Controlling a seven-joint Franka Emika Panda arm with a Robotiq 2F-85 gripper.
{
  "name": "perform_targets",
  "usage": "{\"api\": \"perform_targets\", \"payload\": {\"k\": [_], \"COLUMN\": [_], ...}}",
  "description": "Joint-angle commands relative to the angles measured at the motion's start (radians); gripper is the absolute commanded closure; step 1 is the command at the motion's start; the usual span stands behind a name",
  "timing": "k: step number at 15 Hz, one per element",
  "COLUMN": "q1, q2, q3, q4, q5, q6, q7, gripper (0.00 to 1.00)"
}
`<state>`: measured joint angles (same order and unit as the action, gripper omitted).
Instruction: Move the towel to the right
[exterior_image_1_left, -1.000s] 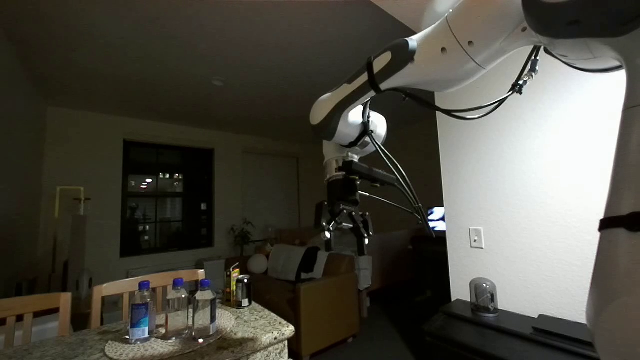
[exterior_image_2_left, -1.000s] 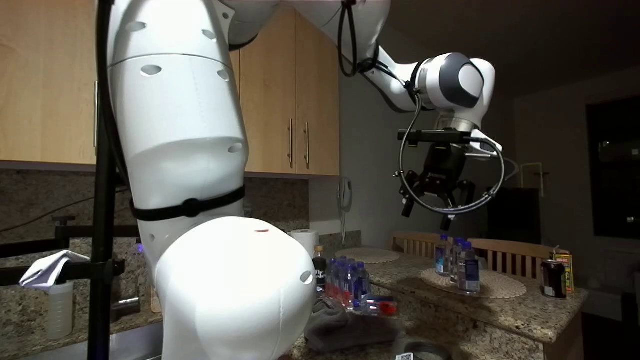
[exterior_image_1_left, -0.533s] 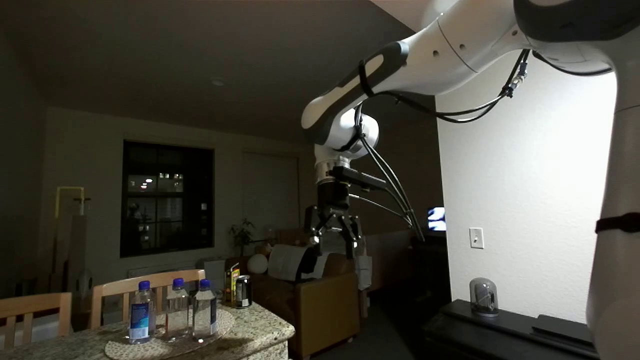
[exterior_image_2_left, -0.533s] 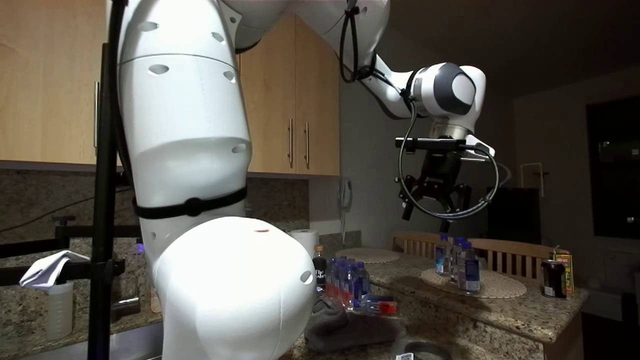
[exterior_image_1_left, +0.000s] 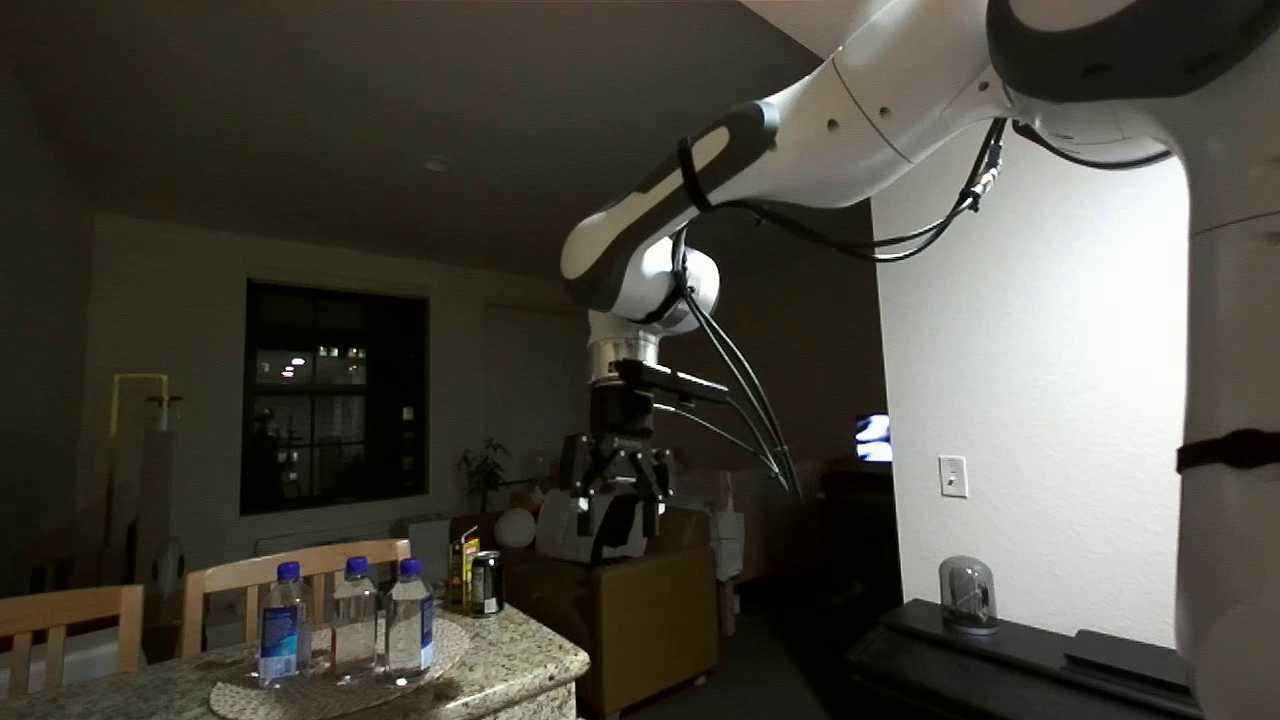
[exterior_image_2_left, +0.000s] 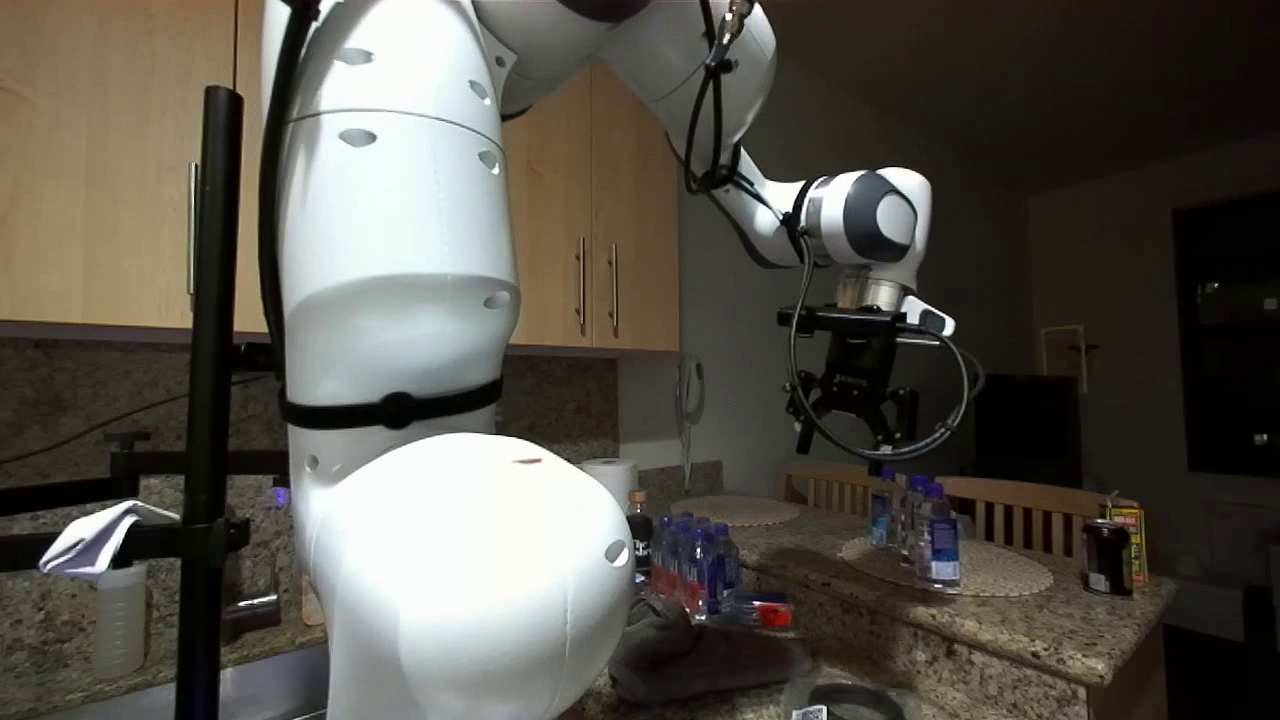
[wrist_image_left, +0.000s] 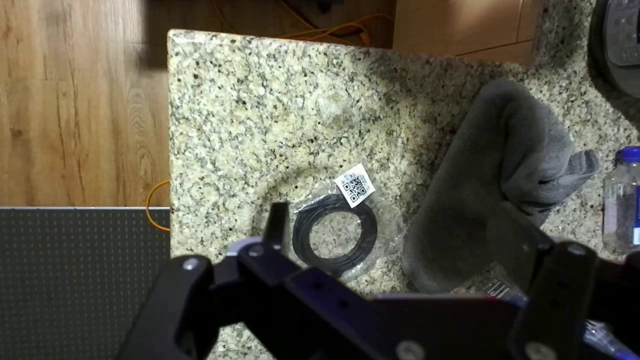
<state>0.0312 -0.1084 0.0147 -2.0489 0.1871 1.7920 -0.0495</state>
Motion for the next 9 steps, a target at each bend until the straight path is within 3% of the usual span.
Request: {"api": "perform_targets", "payload": {"k": [1, 5, 9], "q1": [0.031, 0.079, 0.134], "q2": [0.045, 0.08, 0.135], "q3": [0.04, 0.096, 0.152], "q4": [0.014, 0.008, 0.004], "q5": [-0.018, -0.021, -0.06], "q6": [0.053, 0.146, 0.322], "q7": [0.016, 0.08, 0.201], "gripper": [0.0, 0.0, 0.0]}}
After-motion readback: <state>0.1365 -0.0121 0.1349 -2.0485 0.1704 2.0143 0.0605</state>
